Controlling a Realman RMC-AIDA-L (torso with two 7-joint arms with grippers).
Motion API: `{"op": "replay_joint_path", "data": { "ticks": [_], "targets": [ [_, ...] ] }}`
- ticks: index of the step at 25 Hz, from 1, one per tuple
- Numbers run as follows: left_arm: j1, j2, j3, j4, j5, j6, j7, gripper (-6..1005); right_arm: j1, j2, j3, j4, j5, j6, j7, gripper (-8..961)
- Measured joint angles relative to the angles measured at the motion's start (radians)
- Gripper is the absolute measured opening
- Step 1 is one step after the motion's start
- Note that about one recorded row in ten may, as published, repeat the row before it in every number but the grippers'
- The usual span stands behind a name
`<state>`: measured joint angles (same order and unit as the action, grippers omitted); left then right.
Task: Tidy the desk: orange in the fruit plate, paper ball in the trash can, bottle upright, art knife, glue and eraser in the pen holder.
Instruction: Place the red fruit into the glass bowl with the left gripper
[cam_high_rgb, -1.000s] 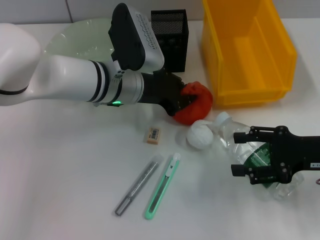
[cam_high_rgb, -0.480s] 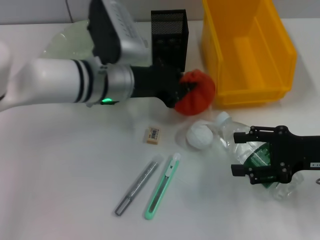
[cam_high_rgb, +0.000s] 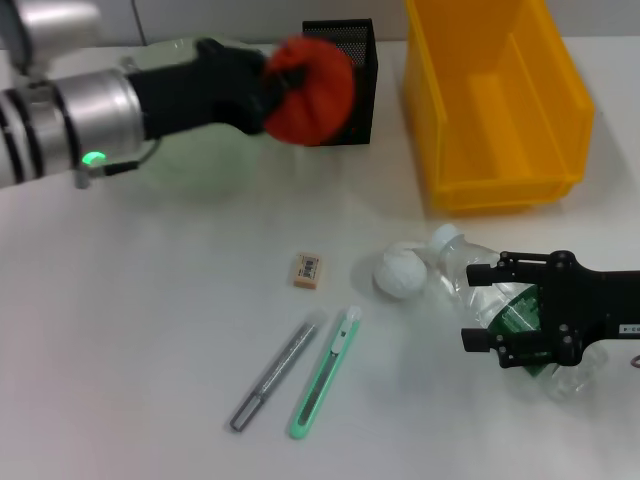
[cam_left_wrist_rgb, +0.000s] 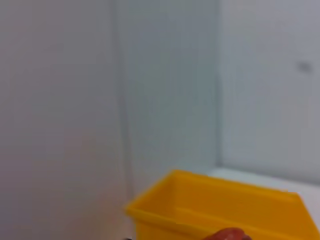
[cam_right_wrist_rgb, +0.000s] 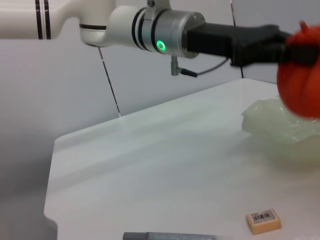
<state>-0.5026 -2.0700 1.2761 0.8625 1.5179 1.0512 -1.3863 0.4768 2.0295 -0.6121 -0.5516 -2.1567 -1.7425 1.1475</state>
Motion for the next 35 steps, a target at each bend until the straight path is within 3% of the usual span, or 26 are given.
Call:
{"op": "replay_joint_path", "data": {
  "ticks": [2, 6, 11, 13, 16, 22, 35],
  "targets": [
    [0.027, 0.000, -0.068, -0.015, -0.061, -0.004, 0.036, 55, 0.001, 0.000, 0.000, 0.000, 0.000, 0.000, 0.000, 825],
    [0.029, -0.002, -0.104, -0.062, -0.099, -0.046, 0.080, 57, 0.006, 0.000, 0.000, -0.001, 0.000, 0.002, 0.000, 825],
    [0.022, -0.002, -0.106, -0.092, -0.117, -0.089, 0.096, 65, 0.007, 0.000, 0.000, -0.001, 0.000, 0.002, 0.000, 825],
    [0.000, -0.004, -0.107, -0.149, -0.129, -0.206, 0.111, 69, 0.008, 0.000, 0.000, -0.001, 0.000, 0.002, 0.000, 825],
    [-0.027, -0.003, -0.107, -0.203, -0.131, -0.262, 0.113, 74, 0.008, 0.000, 0.000, -0.001, 0.000, 0.002, 0.000, 825],
    [-0.039, -0.003, -0.108, -0.225, -0.143, -0.301, 0.115, 84, 0.008, 0.000, 0.000, -0.001, 0.000, 0.002, 0.000, 824],
    [-0.034, -0.002, -0.109, -0.226, -0.158, -0.299, 0.112, 397, 0.008, 0.000, 0.000, -0.001, 0.000, 0.001, 0.000, 817]
  ]
}}
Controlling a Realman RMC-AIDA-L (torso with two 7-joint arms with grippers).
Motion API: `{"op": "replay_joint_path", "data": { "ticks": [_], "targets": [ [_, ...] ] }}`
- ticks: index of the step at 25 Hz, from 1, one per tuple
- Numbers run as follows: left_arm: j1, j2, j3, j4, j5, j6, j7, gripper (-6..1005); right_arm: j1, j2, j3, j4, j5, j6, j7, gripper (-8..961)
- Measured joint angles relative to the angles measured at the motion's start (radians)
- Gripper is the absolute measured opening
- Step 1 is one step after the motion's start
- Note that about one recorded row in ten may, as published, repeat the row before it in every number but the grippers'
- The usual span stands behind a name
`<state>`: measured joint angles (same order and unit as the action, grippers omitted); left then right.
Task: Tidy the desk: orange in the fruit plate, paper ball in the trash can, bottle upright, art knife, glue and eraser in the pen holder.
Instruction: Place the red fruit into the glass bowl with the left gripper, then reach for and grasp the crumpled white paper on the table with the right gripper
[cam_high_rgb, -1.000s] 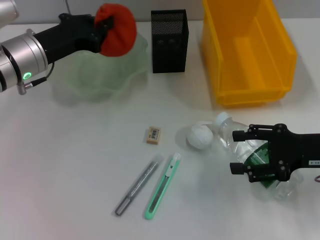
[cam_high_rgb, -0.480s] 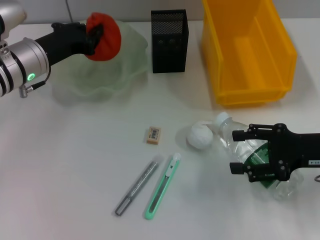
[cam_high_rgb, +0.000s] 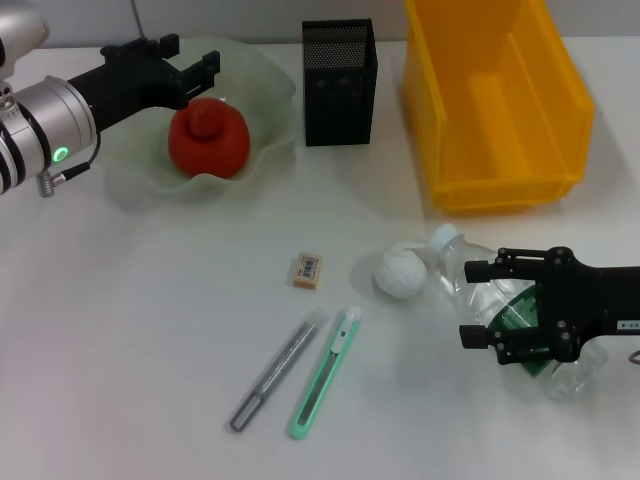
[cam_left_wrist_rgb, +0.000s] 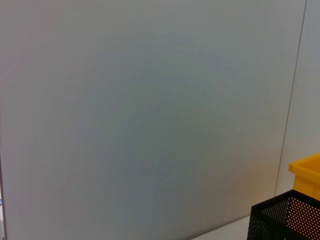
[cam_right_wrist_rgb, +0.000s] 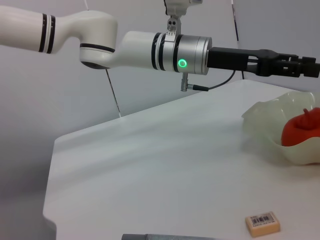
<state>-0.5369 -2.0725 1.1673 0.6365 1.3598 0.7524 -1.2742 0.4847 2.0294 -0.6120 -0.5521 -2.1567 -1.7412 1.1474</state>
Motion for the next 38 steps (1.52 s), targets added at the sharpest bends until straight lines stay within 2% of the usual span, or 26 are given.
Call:
{"op": "replay_joint_path", "data": {
  "ticks": [4, 7, 9, 13, 15, 18, 22, 29, 35, 38],
  "targets": [
    [0.007, 0.002, 0.000, 0.003, -0.019, 0.024, -0.006, 549, 0.000, 0.000, 0.000, 0.000, 0.000, -0.001, 0.000, 815],
    [0.027, 0.008, -0.004, 0.007, -0.090, 0.142, -0.008, 677, 0.001, 0.001, 0.000, 0.000, 0.002, -0.004, 0.000, 813],
    [0.046, 0.018, -0.030, 0.007, -0.121, 0.284, -0.009, 763, 0.003, 0.000, 0.003, -0.001, 0.006, -0.008, 0.000, 812],
    [0.074, 0.042, -0.083, -0.004, -0.123, 0.542, -0.010, 794, 0.016, -0.001, 0.010, -0.010, 0.010, -0.026, 0.005, 810],
    [0.094, 0.064, -0.083, -0.018, -0.119, 0.649, -0.007, 801, 0.030, -0.002, 0.010, -0.014, 0.010, -0.032, 0.024, 809],
    [0.121, 0.093, -0.083, -0.052, -0.097, 0.740, -0.001, 800, 0.058, -0.007, 0.003, -0.024, 0.009, -0.034, 0.074, 807],
    [0.159, 0.117, -0.088, -0.080, -0.022, 0.828, 0.014, 798, 0.096, -0.015, -0.001, -0.031, 0.002, -0.043, 0.115, 805],
    [0.212, 0.123, -0.089, -0.087, 0.100, 0.897, 0.106, 794, 0.159, -0.017, -0.052, -0.090, -0.004, -0.063, 0.218, 801],
    [0.227, 0.118, -0.089, -0.093, 0.117, 0.900, 0.147, 791, 0.184, -0.015, -0.078, -0.125, -0.002, -0.066, 0.274, 798],
    [0.226, 0.117, -0.084, -0.093, 0.118, 0.897, 0.156, 790, 0.187, -0.011, -0.091, -0.186, -0.006, -0.066, 0.331, 796]
  ]
}}
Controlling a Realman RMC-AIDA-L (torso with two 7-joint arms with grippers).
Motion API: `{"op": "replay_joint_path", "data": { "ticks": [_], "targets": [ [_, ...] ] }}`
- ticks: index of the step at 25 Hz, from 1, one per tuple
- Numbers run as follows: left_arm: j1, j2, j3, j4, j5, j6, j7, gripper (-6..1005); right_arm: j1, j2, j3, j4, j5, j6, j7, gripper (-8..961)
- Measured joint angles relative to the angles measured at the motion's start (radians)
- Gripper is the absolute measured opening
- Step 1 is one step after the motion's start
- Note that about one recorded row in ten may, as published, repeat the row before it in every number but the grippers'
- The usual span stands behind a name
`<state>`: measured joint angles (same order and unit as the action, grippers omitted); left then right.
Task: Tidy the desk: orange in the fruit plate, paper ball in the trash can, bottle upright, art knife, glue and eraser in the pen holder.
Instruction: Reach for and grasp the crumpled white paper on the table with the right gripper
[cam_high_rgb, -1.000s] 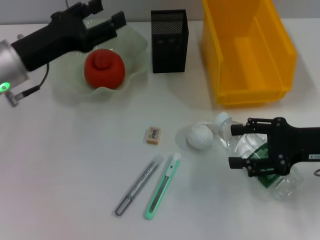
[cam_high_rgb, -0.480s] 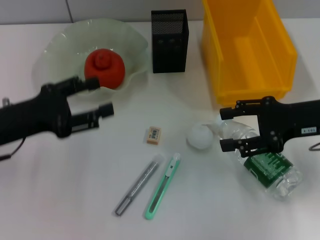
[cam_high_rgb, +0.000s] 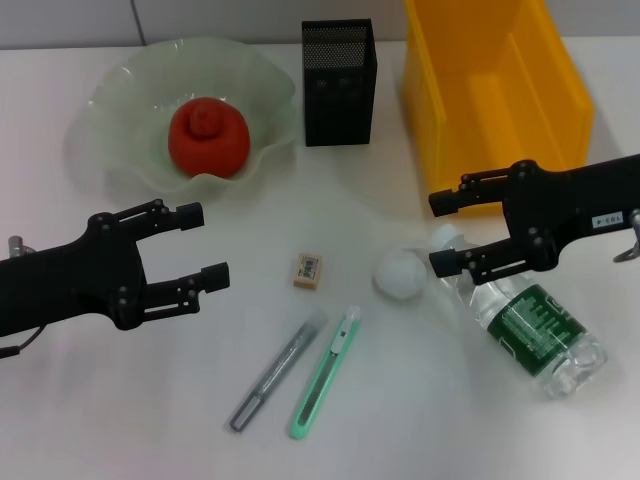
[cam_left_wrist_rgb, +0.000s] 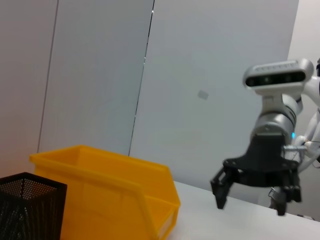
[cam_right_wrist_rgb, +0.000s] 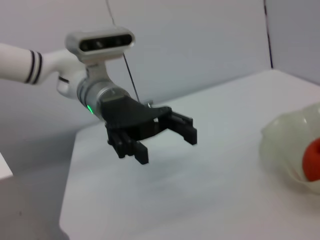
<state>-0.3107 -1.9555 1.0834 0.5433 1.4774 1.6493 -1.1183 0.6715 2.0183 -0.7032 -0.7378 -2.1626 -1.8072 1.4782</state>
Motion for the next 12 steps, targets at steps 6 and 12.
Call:
{"op": "replay_joint_path", "data": {
  "ticks": [6, 12],
  "targets": [
    [-0.004, -0.003, 0.004, -0.001, 0.002, 0.000, 0.017, 786, 0.059, -0.009, -0.143, -0.189, -0.038, 0.005, 0.240, 793],
    [-0.006, -0.007, -0.002, -0.002, 0.037, 0.005, 0.033, 783, 0.183, -0.009, -0.281, -0.248, -0.180, 0.006, 0.408, 789]
  ]
}}
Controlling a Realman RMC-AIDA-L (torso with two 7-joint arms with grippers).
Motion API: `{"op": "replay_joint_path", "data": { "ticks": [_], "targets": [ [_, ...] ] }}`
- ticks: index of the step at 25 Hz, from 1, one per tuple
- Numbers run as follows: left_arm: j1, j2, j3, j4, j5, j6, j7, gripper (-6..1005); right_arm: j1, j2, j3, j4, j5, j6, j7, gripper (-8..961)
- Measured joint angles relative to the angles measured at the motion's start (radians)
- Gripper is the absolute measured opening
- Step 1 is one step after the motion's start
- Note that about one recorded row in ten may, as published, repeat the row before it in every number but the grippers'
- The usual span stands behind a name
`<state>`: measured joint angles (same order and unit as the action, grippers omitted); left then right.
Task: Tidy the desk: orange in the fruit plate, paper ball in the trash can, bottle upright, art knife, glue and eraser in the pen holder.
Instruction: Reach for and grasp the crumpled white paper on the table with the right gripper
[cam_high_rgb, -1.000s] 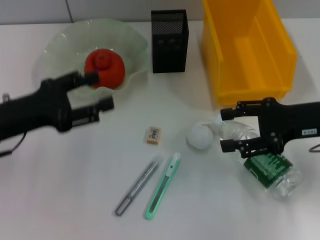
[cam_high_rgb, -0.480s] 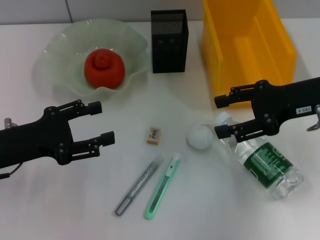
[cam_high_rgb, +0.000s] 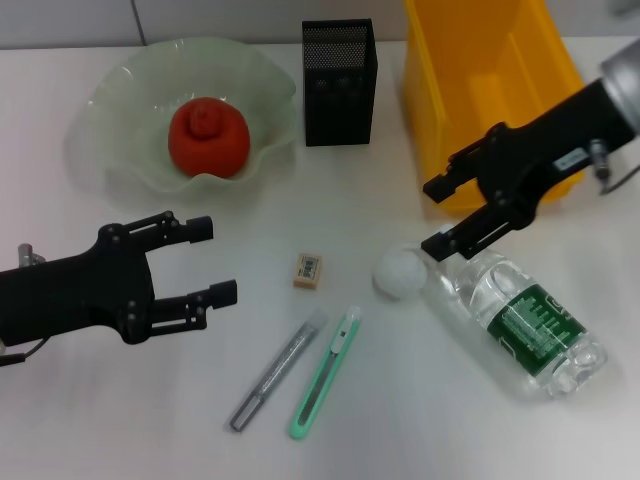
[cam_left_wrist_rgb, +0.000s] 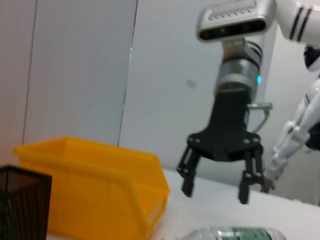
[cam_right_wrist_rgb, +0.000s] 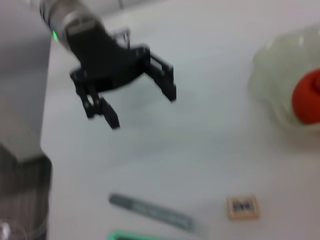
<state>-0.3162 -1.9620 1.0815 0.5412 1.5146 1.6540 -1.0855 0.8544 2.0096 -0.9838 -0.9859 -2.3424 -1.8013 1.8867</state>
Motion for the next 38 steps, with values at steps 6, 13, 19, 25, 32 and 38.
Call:
{"op": "replay_joint_path", "data": {
  "ticks": [6, 13, 19, 25, 32, 38],
  "targets": [
    [-0.001, 0.006, 0.001, 0.000, 0.042, -0.009, -0.001, 780, 0.087, 0.049, -0.090, 0.061, -0.165, 0.124, 0.026, 786],
    [-0.006, 0.008, -0.003, 0.000, 0.043, -0.011, -0.004, 777, 0.110, 0.074, -0.188, 0.111, -0.222, 0.240, 0.026, 782],
    [-0.006, 0.008, -0.003, 0.000, 0.044, -0.013, -0.013, 773, 0.096, 0.078, -0.304, 0.141, -0.154, 0.308, 0.005, 779],
    [-0.003, 0.008, -0.003, -0.001, 0.044, -0.009, -0.014, 770, 0.085, 0.079, -0.372, 0.155, -0.138, 0.362, 0.009, 775],
    [0.000, 0.008, -0.003, -0.001, 0.044, -0.010, -0.014, 767, 0.080, 0.080, -0.410, 0.185, -0.105, 0.406, 0.007, 772],
    [-0.003, 0.008, -0.003, -0.001, 0.044, -0.008, -0.015, 763, 0.081, 0.080, -0.445, 0.197, -0.106, 0.434, 0.013, 768]
  ]
}}
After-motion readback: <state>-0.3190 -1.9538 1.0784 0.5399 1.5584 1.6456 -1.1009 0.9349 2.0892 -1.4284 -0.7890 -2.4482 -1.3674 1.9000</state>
